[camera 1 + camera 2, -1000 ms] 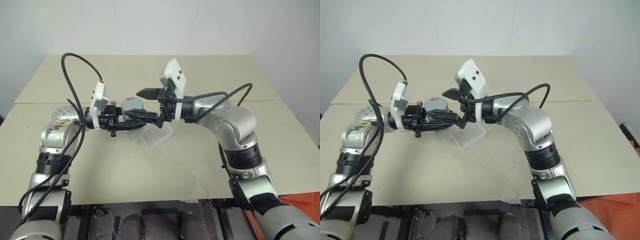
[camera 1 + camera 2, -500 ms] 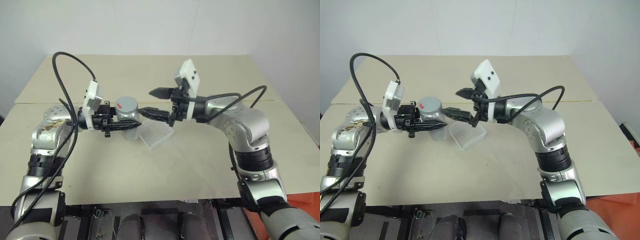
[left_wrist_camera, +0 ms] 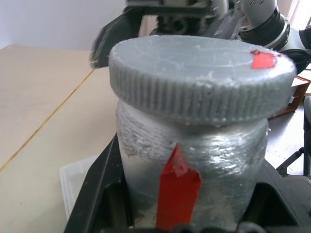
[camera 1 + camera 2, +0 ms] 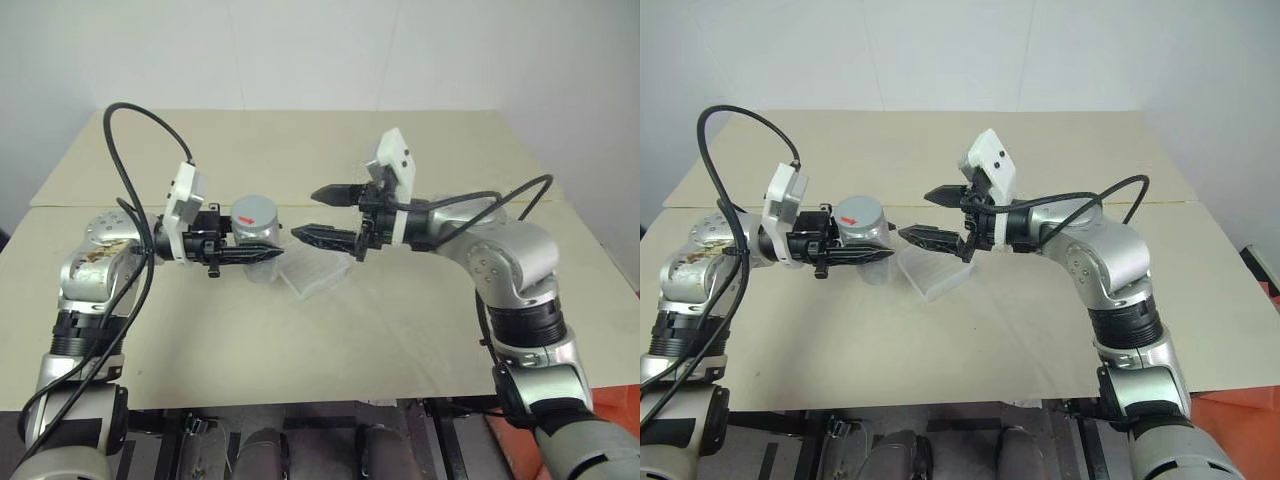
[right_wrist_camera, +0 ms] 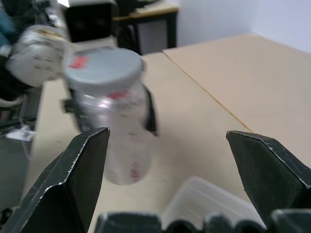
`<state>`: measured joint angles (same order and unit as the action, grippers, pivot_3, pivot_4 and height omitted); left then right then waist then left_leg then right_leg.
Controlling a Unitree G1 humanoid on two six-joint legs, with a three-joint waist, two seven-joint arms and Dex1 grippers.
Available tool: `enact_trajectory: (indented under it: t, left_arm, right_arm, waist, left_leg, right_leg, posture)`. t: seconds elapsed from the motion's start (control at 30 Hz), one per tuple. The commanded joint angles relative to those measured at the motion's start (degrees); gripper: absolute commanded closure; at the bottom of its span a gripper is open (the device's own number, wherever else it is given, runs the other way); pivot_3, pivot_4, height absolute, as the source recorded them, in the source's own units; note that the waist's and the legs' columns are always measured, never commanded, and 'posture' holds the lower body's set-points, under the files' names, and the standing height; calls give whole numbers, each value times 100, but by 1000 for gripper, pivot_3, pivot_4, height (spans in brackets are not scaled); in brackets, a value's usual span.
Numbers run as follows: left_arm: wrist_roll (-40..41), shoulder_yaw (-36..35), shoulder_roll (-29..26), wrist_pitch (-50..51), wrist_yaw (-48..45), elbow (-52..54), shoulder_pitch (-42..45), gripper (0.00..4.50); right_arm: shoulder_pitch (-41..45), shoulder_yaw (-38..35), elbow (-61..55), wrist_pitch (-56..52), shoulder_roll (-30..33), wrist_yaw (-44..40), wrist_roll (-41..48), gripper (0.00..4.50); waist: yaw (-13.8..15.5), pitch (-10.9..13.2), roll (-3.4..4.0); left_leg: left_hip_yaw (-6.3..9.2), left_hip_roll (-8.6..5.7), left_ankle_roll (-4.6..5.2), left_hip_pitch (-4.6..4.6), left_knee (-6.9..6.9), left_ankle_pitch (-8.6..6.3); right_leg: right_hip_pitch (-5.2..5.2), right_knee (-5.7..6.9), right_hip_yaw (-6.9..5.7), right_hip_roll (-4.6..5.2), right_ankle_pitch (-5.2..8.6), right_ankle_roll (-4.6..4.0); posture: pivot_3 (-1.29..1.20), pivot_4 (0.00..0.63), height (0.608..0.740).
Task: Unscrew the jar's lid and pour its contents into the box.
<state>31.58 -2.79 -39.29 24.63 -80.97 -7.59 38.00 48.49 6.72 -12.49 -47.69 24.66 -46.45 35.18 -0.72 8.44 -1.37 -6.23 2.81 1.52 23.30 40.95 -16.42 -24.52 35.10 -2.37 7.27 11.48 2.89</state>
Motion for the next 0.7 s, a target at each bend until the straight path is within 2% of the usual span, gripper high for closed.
enact_trajectory:
  t: [0.03,0.3,0.7]
  left_arm:
    - [5,-35,26,-139,-15,-44,200,2557]
    - [-45,58,134,-248,-63,-198,344,2557]
    - [-47,94,149,-268,-87,-172,330,2557]
  right_arm:
    - [203,-147,-216,30,-147,25,169,36]
    - [441,122,14,133,-668,340,-134,36]
    - [618,225,131,137,-988,477,-317,36]
  waist:
    - [-7,0,0]
    - [-10,0,0]
    - [-5,0,0]
  left_leg:
    - [0,0,0,0,0,0]
    - [-1,-1,-1,0,1,1]
    - [-1,-1,-2,1,1,1]
  right_leg:
    - [0,0,0,0,0,0]
    - [0,1,0,0,0,0]
    - [0,1,-1,0,0,0]
  posture:
    - [0,150,740]
    - [0,150,740]
    - [0,150,740]
